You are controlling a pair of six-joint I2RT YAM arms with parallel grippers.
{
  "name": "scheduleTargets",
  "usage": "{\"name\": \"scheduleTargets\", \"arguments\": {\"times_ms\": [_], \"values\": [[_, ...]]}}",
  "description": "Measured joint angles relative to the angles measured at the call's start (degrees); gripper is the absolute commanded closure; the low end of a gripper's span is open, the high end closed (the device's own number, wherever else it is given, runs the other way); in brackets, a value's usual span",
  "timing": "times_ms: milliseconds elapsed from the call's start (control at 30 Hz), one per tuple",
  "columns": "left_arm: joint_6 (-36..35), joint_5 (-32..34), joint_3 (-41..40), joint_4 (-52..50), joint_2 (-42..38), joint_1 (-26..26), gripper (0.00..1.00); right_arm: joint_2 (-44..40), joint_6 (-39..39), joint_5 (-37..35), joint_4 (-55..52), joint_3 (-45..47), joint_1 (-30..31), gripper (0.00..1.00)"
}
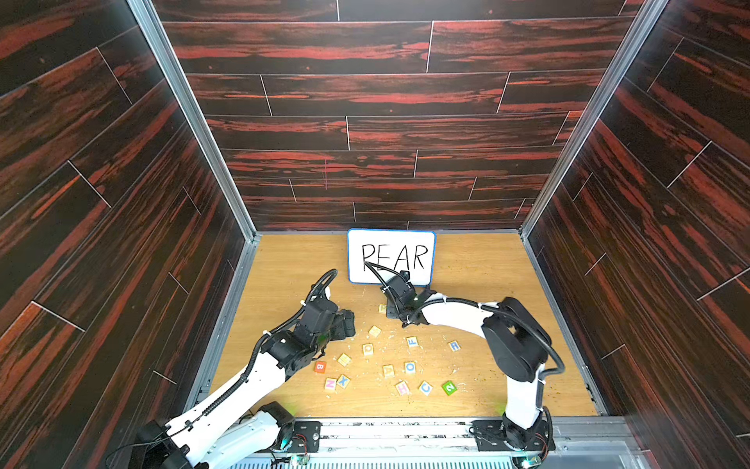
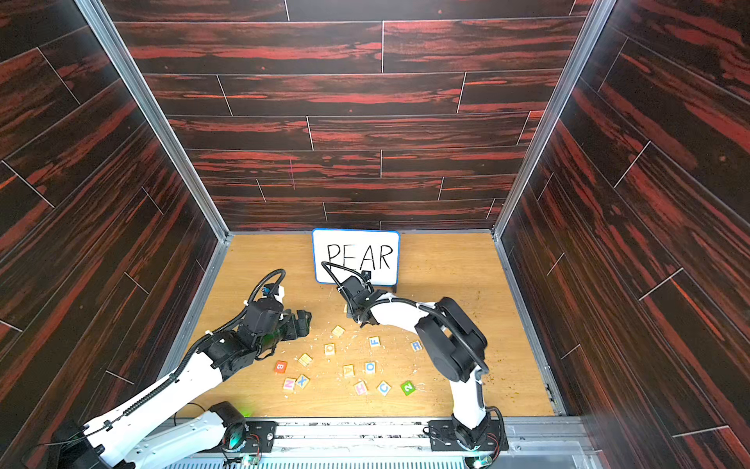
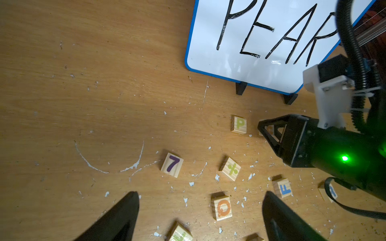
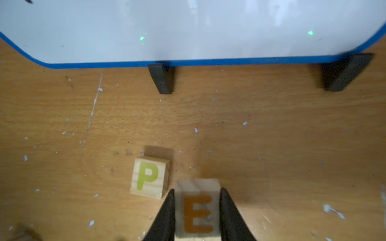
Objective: Spell the uppercase word “pear” with letter blocks
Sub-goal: Place the letter block at the center of the board.
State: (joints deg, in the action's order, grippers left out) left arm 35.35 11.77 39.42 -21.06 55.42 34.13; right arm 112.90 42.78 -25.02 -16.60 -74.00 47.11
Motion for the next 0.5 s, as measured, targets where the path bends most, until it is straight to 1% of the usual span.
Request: {"name": "scheduleTargets", "arguments": {"times_ms": [133, 500], "values": [[-0.04, 0.46, -0.2, -0.33, -0.74, 0.0, 0.05, 2.14, 0.24, 0.35, -0.15, -1.4, -0.31, 0.72], [-0.46, 0.92, -0.24, -0.35, -2.67, 0.0, 0.05, 3.67, 1.14, 0.87, -0.55, -2.4, -0.55, 0.7]]}}
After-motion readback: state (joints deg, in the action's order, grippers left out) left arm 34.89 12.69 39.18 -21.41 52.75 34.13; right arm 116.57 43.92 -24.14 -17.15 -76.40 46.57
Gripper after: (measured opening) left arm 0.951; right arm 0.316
